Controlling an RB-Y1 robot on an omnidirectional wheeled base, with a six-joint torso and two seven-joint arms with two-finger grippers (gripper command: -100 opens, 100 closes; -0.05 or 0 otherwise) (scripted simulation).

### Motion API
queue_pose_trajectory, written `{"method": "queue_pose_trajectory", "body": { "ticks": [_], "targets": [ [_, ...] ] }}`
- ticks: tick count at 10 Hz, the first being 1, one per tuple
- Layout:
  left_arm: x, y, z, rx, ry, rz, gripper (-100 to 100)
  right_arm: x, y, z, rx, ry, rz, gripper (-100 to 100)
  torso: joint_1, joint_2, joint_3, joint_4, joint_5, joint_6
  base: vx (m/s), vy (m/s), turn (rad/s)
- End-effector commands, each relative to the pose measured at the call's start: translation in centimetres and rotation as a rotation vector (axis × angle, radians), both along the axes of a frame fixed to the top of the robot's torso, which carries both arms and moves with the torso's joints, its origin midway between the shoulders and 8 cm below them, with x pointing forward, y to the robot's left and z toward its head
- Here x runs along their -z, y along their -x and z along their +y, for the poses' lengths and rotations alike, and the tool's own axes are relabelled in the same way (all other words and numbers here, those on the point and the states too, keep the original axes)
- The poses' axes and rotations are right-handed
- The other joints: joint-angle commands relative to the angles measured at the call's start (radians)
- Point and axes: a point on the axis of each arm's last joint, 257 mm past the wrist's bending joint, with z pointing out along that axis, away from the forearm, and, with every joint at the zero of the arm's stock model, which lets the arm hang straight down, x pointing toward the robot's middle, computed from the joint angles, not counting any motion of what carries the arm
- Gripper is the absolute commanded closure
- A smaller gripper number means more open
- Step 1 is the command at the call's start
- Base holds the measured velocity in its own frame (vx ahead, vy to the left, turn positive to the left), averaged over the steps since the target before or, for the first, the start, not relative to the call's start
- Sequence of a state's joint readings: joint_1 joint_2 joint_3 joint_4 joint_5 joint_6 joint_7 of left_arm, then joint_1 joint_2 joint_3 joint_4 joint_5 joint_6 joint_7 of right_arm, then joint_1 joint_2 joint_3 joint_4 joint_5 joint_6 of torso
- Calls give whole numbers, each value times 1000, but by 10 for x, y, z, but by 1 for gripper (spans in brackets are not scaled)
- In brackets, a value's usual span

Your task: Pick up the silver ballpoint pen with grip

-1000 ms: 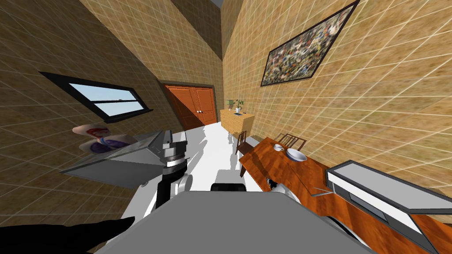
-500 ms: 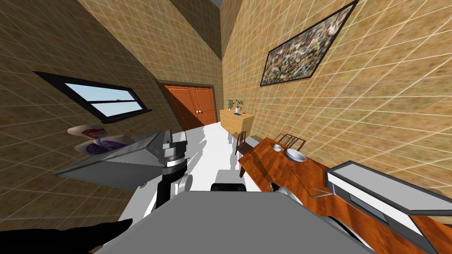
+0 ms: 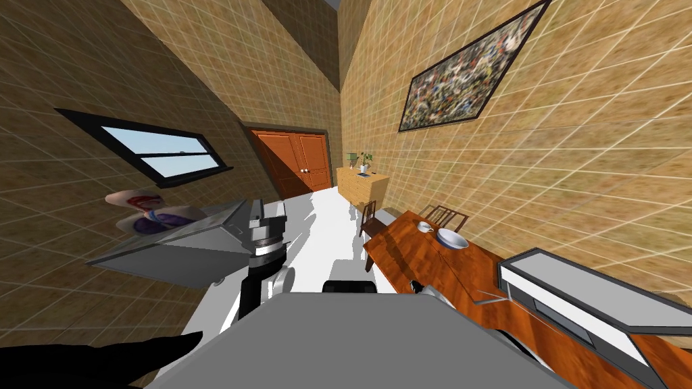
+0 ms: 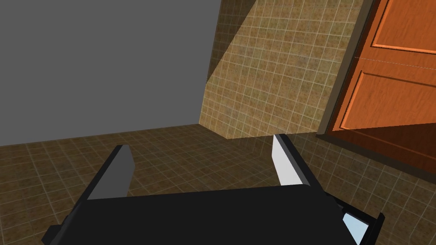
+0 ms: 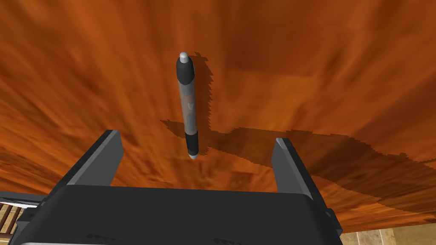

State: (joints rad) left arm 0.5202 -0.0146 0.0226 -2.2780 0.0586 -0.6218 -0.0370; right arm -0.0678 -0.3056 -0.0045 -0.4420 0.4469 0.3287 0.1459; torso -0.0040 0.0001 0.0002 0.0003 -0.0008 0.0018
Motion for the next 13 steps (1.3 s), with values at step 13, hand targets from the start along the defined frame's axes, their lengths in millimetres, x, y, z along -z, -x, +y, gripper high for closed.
{"method": "queue_pose_trajectory", "body": {
  "ticks": [13],
  "targets": [
    [0, 0, 0, 0, 0, 0, 0, 15, -8, 85, 50, -16, 2, -100, 1, -1, 0, 0, 0, 0, -13, -69, 31]
  ]
}}
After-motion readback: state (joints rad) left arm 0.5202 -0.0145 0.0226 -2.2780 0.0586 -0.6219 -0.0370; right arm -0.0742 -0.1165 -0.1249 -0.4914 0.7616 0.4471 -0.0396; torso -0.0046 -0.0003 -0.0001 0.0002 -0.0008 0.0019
